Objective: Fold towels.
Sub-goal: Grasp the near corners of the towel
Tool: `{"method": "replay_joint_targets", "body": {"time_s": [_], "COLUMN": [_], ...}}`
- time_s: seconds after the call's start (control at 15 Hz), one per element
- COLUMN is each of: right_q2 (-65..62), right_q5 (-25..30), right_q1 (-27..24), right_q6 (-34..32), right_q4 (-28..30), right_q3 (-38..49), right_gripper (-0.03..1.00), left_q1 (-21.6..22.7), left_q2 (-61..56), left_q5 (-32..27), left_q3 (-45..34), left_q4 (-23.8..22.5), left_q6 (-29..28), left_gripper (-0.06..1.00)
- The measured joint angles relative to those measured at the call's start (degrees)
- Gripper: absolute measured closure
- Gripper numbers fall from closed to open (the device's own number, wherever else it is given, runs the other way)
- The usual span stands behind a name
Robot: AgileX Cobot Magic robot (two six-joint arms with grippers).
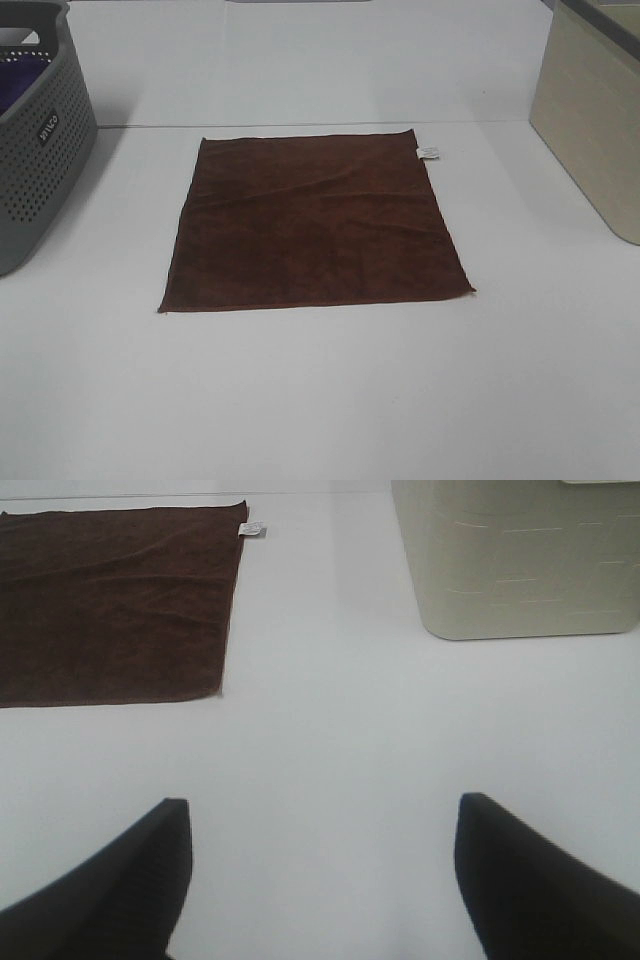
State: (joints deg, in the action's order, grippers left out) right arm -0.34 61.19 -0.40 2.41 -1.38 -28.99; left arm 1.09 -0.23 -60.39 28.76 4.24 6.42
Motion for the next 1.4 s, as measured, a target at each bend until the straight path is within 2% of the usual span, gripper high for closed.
{"method": "replay_joint_targets", "body": {"time_s": [1.4], "right_q2": [0.00], "right_q5": [0.00], "right_q1": [0.00], "right_q6": [-0.06], "right_q4": [0.00], "right_q3": [0.00], "right_gripper": [0.27], "left_q1": [0.00], "left_q2": [0.00], "left_q5": [0.00], "left_q3": [0.00], "left_q4": [0.00], "left_q6": [0.00], "left_gripper": [0.18]}}
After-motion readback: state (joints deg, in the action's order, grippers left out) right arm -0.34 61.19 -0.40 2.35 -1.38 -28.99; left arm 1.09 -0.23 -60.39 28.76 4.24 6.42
